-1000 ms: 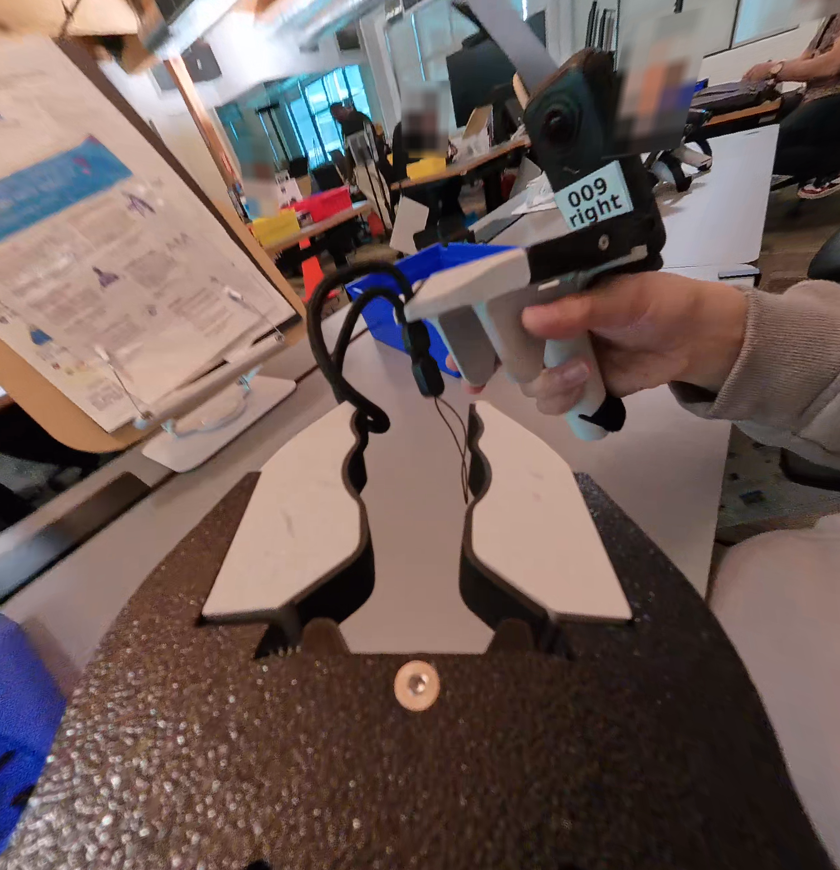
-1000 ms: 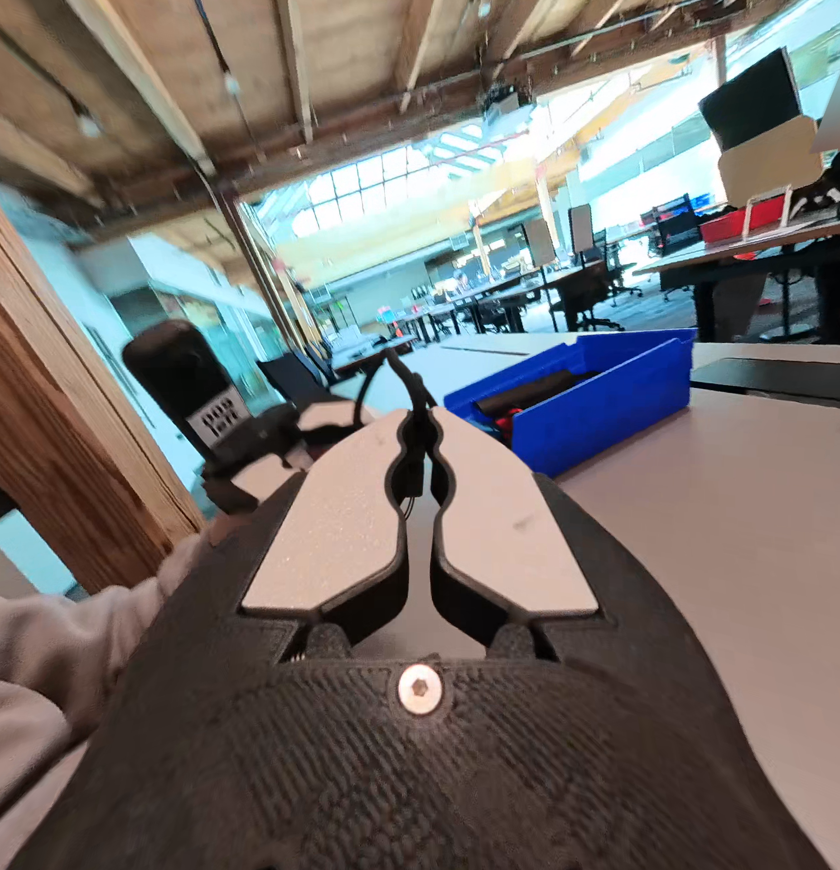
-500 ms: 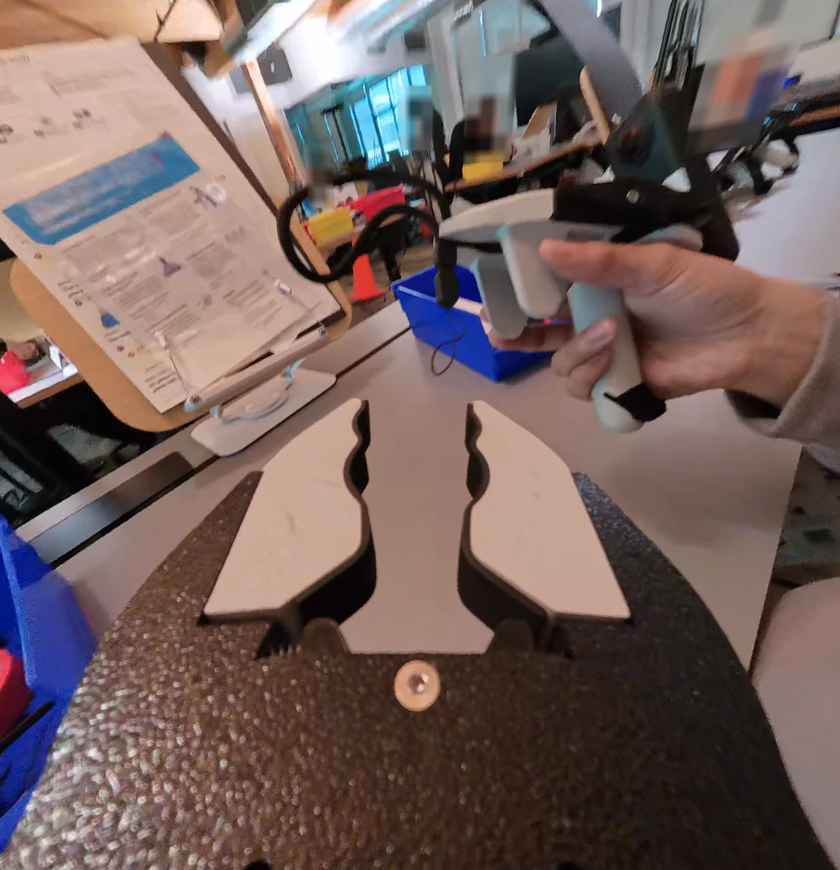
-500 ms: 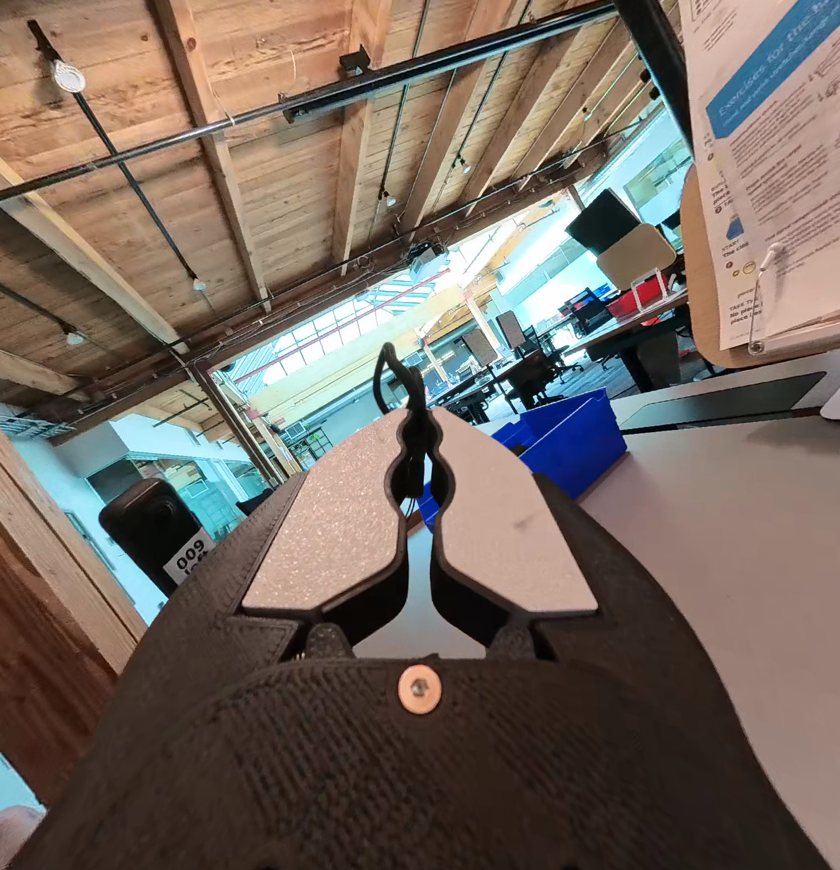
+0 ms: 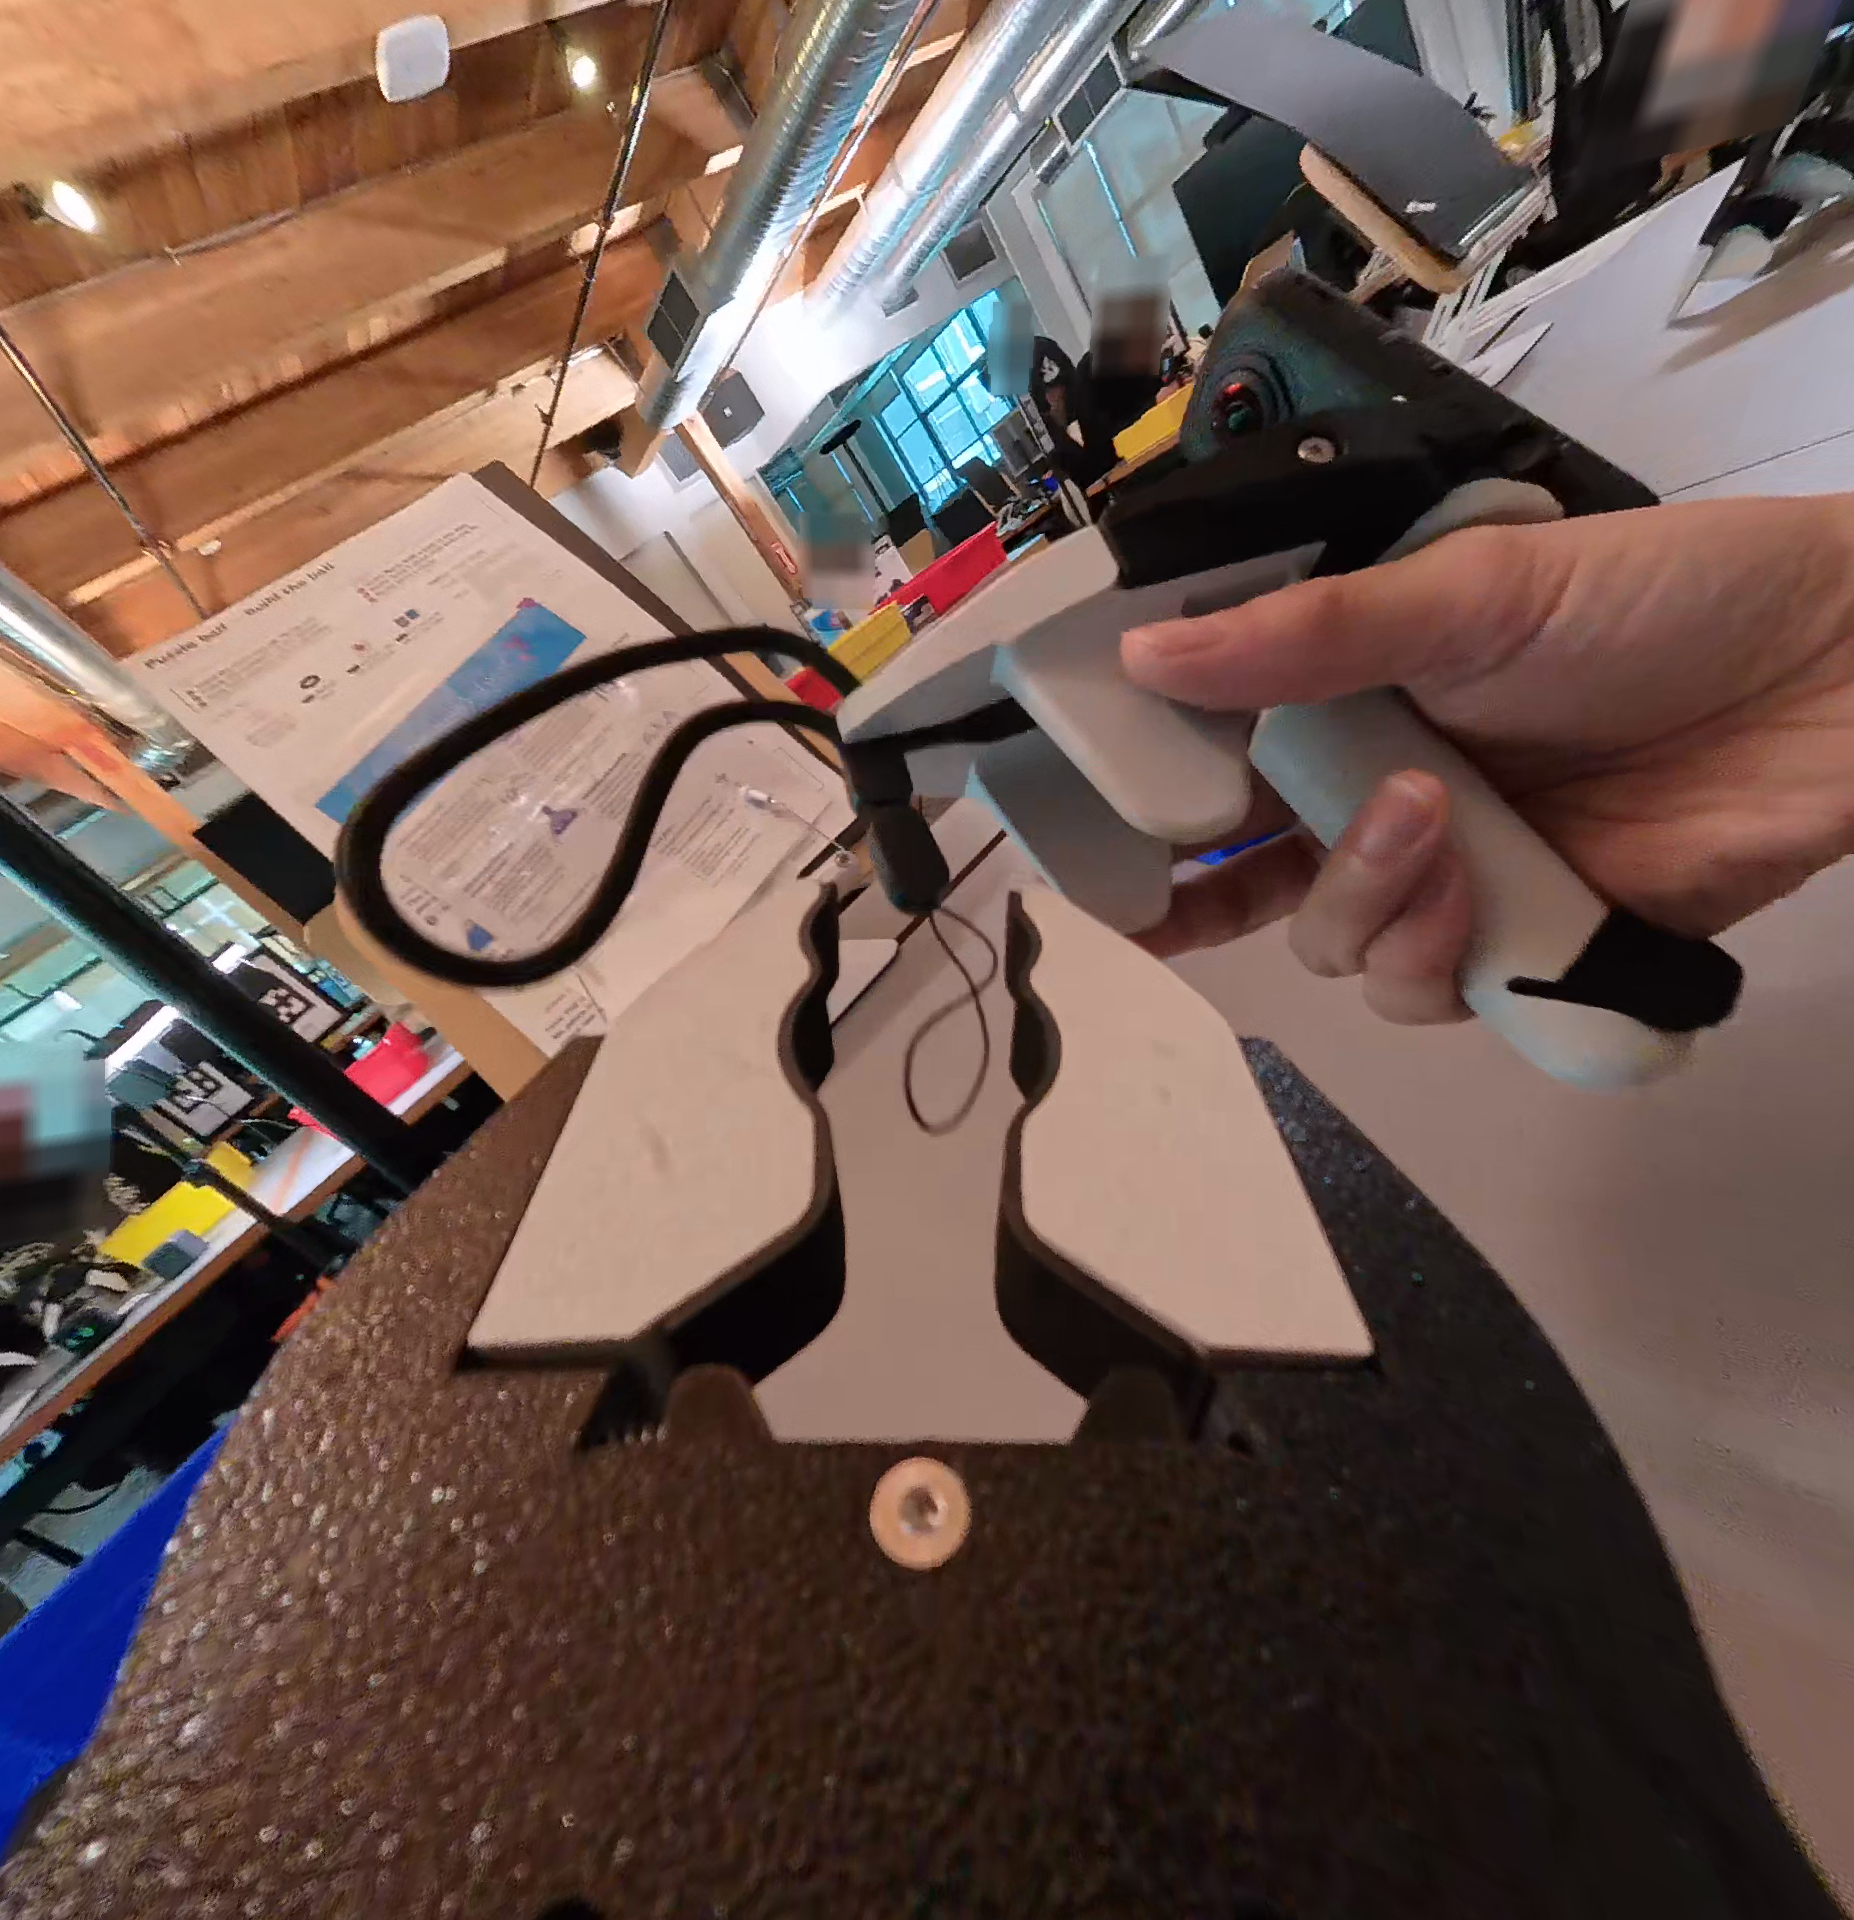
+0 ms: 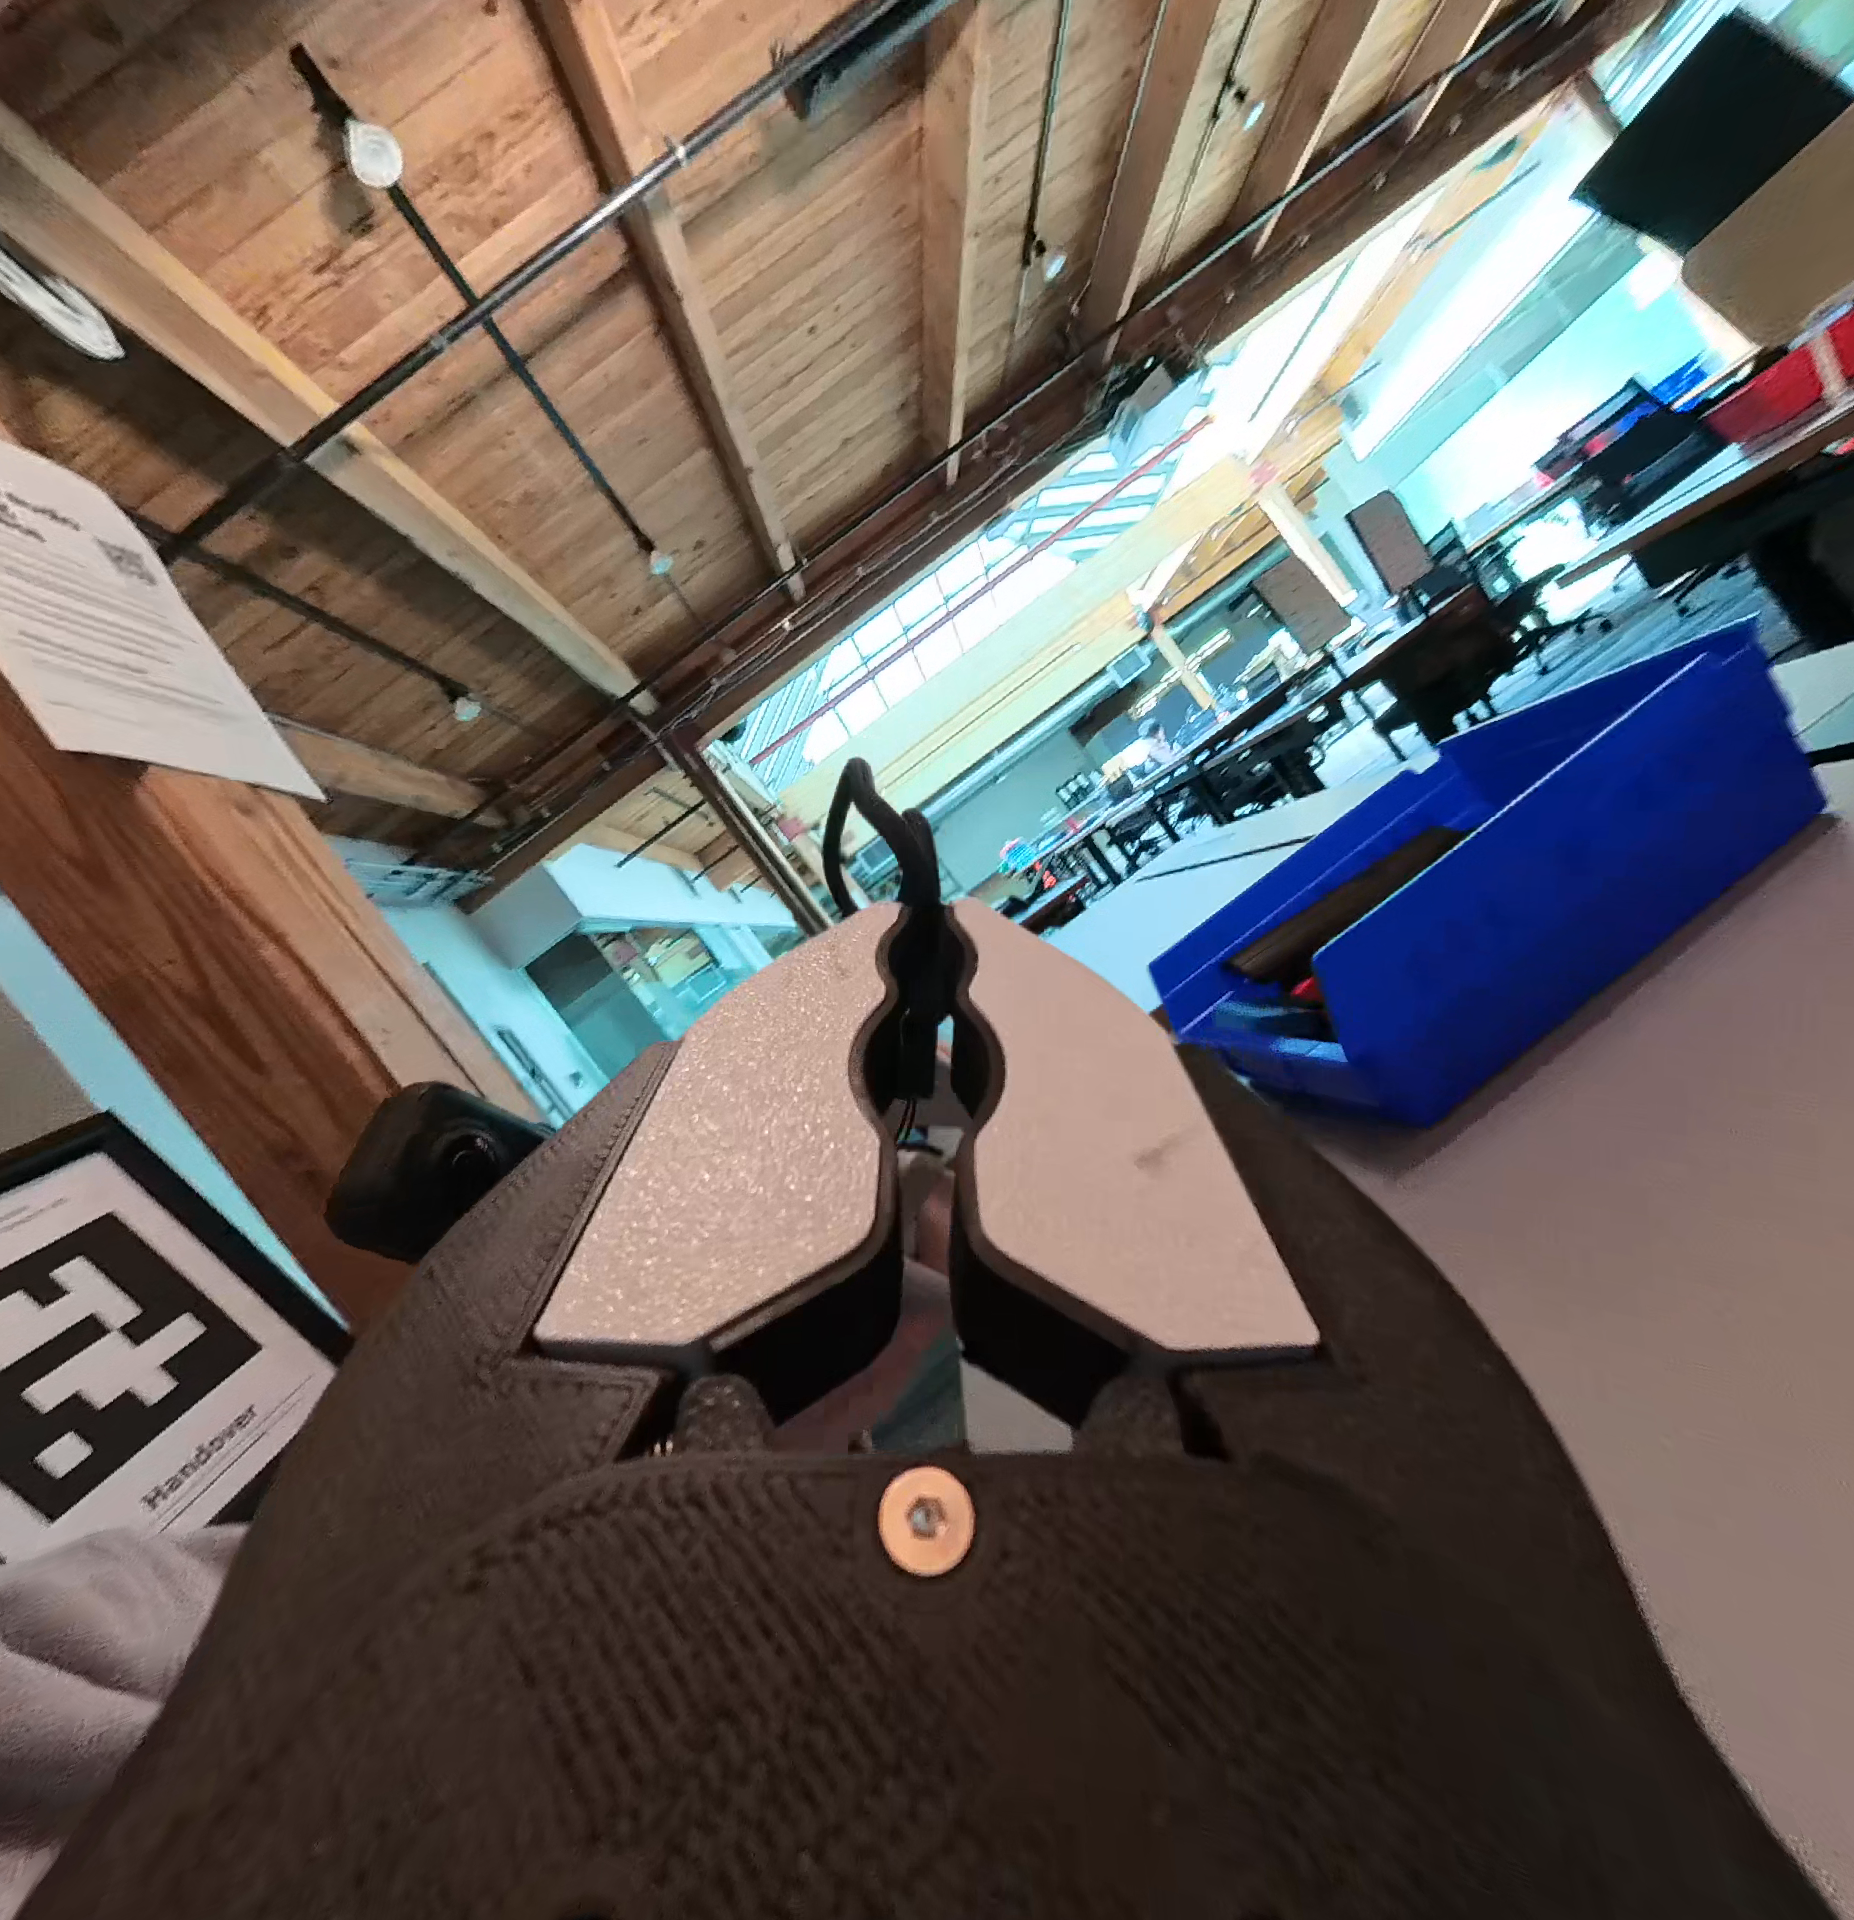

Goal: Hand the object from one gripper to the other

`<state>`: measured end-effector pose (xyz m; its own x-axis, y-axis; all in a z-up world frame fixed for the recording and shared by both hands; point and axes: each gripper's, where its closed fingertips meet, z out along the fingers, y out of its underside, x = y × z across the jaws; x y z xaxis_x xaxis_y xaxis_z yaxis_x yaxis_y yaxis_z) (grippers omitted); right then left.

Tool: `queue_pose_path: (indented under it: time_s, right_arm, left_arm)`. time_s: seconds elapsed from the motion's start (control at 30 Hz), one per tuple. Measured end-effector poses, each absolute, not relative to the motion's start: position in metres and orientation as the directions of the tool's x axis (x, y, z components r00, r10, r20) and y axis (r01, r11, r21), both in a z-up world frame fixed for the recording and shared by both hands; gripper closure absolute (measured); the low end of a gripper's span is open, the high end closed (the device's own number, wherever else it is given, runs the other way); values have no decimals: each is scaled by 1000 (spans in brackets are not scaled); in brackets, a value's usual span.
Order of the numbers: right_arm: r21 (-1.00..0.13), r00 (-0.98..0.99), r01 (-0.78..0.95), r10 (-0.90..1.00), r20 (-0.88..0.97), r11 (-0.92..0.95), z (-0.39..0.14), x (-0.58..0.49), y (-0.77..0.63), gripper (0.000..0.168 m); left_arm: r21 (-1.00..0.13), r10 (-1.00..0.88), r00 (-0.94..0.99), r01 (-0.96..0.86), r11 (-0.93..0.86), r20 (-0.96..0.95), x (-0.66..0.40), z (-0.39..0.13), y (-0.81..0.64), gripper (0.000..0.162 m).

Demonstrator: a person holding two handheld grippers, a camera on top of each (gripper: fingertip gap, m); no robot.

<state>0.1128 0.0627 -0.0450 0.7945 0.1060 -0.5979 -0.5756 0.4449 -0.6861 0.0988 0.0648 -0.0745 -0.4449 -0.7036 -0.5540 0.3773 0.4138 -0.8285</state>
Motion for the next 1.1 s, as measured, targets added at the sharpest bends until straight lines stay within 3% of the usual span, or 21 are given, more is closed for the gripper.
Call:
queue_pose_path:
  time_s: [0.13, 0.3, 0.4, 0.47, 0.53, 0.6, 0.67, 0.7, 0.93, 1.0, 1.1]
  right_arm:
    - [-699, 802, -574, 117, -586, 426, -46, 106, 70, 164]
    - [-757, 849, -513, 105, -518, 404, -43, 103, 67, 163]
    - [-921, 963, -233, -58, -264, 313, -48, 102, 67, 138]
    - [-981, 973, 99, -223, 60, 165, -55, 103, 67, 123]
    - [-876, 825, 480, -314, 470, -51, -60, 102, 67, 114]
    - [-601, 537, 764, -285, 794, -233, -66, 93, 71, 112]
    - [-329, 280, 889, -191, 941, -318, -77, 79, 79, 117]
    - [-266, 218, 897, -171, 961, -354, -82, 78, 84, 120]
    - [-129, 79, 858, -121, 989, -497, -98, 96, 88, 152]
    - [-147, 90, 852, -136, 987, -502, -99, 100, 87, 163]
    - [-222, 175, 848, -141, 974, -482, -99, 99, 88, 163]
  left_arm:
    - [-818, -708, -423, 399, 415, -566, 98, -72, 66, 146]
    - [-831, -720, -429, 389, 398, -546, 96, -67, 71, 149]
    - [-867, -726, -475, 297, 401, -498, 100, -70, 81, 150]
    - [-907, -710, -569, 192, 374, -414, 98, -76, 85, 150]
    - [-930, -682, -664, 54, 364, -306, 95, -87, 88, 150]
    - [-937, -656, -724, -39, 347, -213, 91, -94, 91, 150]
    - [-942, -634, -764, -111, 316, -123, 86, -98, 91, 150]
    - [-942, -623, -778, -144, 305, -83, 83, -99, 90, 150]
    - [-926, -600, -799, -196, 322, -40, 79, -107, 89, 150]
    - [-928, -589, -808, -208, 311, -16, 78, -107, 87, 150]
    - [-934, -575, -818, -189, 305, -22, 77, -105, 87, 150]
